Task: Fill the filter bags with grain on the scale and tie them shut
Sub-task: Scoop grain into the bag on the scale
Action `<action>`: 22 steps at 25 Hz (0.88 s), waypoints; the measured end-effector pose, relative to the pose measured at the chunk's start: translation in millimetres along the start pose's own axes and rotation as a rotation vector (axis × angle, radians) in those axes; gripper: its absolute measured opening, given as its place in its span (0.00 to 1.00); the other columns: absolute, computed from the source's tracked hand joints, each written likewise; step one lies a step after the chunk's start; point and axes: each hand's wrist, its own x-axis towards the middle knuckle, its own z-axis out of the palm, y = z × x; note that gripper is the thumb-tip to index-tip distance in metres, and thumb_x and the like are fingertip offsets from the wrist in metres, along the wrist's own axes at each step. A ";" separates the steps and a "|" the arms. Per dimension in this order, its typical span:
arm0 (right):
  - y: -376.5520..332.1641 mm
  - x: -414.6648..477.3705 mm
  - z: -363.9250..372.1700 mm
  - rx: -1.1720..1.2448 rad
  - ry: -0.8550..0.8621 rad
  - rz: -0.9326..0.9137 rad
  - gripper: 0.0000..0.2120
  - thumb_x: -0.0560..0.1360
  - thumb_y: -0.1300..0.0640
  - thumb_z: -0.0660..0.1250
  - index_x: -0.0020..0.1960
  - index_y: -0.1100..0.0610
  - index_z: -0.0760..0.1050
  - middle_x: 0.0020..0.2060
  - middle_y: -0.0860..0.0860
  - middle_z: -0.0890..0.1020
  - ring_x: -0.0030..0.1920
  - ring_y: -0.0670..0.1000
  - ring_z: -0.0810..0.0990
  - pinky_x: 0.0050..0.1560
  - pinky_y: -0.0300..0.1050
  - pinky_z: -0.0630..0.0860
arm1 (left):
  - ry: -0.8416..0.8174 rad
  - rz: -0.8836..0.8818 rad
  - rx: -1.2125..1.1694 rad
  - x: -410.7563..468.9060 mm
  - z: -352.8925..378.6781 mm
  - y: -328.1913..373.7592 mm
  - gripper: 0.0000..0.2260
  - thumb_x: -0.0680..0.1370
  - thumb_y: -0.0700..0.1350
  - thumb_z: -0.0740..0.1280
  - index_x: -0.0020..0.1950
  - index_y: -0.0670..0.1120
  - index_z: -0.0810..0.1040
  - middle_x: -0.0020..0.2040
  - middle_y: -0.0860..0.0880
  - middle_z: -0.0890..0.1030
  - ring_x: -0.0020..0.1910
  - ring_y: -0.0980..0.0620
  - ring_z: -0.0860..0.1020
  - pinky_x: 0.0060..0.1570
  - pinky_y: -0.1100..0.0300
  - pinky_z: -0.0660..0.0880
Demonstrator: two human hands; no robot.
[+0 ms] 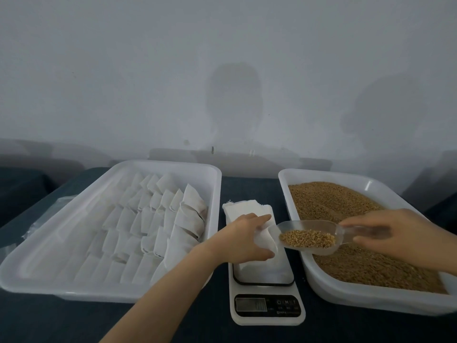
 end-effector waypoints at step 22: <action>-60.2 18.9 -24.1 -0.529 -0.101 -0.100 0.09 0.74 0.44 0.60 0.50 0.29 0.73 0.39 0.39 0.81 0.37 0.39 0.78 0.33 0.33 0.74 | 0.110 0.026 -0.118 -2.0 -0.3 4.7 0.33 0.66 0.62 0.74 0.69 0.55 0.70 0.58 0.63 0.72 0.58 0.61 0.71 0.57 0.67 0.67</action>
